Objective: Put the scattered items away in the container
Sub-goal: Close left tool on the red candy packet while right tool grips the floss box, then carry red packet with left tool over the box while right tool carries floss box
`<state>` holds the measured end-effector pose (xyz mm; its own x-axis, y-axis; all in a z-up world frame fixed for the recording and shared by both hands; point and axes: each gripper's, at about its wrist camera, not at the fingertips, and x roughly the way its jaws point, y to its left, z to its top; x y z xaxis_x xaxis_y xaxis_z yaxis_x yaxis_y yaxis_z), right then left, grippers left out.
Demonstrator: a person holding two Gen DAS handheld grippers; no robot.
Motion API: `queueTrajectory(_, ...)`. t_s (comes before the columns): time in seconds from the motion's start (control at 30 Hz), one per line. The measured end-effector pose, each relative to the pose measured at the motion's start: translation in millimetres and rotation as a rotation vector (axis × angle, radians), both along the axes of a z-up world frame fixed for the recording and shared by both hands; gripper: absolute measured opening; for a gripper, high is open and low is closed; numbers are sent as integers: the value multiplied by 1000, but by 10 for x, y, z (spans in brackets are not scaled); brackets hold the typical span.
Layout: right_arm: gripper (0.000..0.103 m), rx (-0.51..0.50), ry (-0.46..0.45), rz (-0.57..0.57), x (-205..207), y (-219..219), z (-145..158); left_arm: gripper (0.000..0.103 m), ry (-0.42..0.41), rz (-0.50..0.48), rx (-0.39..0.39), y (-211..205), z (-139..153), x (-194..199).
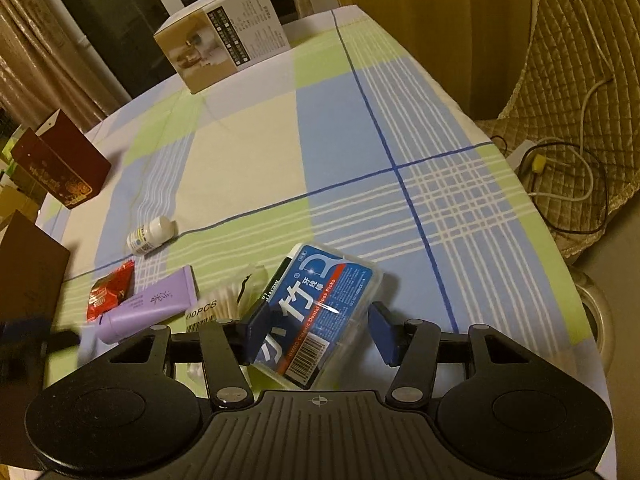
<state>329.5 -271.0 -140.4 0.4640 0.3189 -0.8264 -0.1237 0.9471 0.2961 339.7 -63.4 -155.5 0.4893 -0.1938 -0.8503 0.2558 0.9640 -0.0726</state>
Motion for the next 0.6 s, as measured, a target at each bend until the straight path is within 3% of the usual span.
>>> queueTrajectory(0.13,57,11,-4,-3,9,-17,-9,70,52,51,1,-70,-151,356)
queueTrajectory(0.23,57,15,-10,-3,11,-22,-12,58,100,88,-30,-72,-288,544)
queueTrajectory(0.33,58,18,-13,-2,15,-24,-13,38,140,85,-34,-68,-428,622)
queueTrajectory(0.4,58,26,-17,-6,17,-33,-8,31,114,64,-20,-48,-453,585)
queueTrajectory(0.57,59,10,-31,-5,25,-8,12,26,70,34,87,148,-492,393)
queueTrajectory(0.6,63,11,-32,-6,26,-2,10,26,67,27,97,185,-480,331)
